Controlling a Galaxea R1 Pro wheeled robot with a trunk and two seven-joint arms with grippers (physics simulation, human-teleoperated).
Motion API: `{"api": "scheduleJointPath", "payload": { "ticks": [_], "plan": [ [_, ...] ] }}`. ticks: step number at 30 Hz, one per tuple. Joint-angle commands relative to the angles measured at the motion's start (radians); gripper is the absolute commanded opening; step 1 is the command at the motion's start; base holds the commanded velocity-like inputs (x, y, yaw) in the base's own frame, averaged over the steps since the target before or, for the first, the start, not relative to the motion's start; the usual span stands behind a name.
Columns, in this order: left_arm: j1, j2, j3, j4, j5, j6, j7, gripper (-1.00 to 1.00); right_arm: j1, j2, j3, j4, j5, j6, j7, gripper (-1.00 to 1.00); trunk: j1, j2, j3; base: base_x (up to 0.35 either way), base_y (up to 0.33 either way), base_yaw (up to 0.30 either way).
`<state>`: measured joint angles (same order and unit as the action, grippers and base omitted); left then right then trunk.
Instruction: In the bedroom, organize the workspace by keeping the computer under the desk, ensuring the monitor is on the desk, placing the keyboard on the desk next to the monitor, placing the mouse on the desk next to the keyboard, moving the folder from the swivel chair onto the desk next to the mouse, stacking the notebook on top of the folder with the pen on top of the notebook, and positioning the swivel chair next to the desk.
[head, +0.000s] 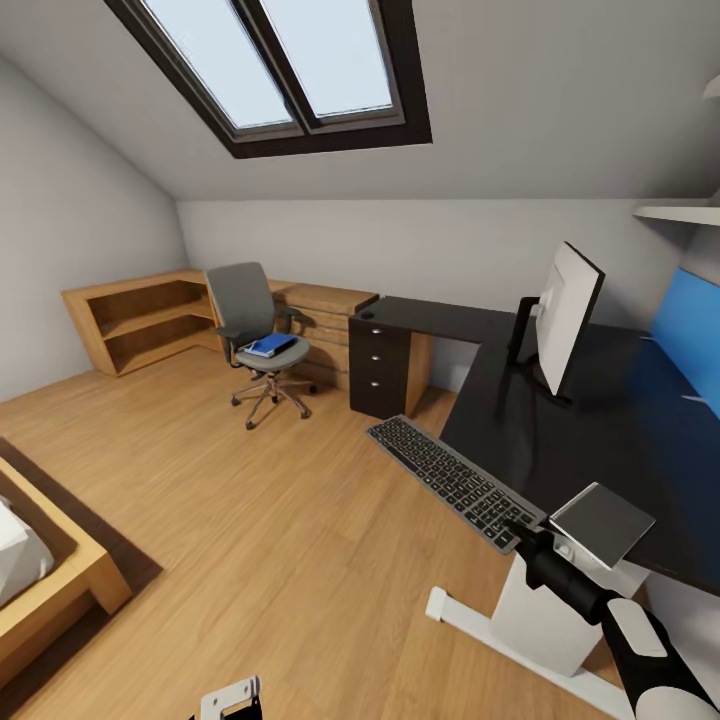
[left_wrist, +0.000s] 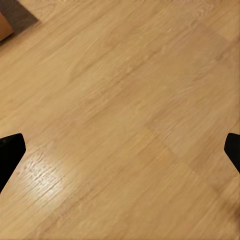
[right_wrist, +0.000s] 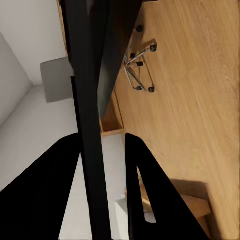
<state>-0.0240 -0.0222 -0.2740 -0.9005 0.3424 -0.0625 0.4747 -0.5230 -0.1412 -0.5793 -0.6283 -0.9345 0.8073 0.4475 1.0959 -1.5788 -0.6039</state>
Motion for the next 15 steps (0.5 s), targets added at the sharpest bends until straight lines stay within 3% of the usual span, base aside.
{"api": "scheduleJointPath", "payload": {
  "ticks": [1, 15],
  "plan": [
    [-0.001, 0.001, -0.003, 0.0, 0.01, -0.007, 0.005, 1.0, -0.001, 0.001, -0.004, 0.001, 0.013, 0.004, 0.002, -1.0, 0.0, 0.0, -0.001, 0.0, 0.0, 0.0],
    [-0.001, 0.002, 0.001, 0.0, 0.012, -0.005, 0.007, 1.0, -0.002, 0.005, 0.002, 0.0, 0.013, 0.004, 0.022, -1.0, -0.046, 0.084, 0.037, 0.0, 0.0, 0.0]
  ]
}}
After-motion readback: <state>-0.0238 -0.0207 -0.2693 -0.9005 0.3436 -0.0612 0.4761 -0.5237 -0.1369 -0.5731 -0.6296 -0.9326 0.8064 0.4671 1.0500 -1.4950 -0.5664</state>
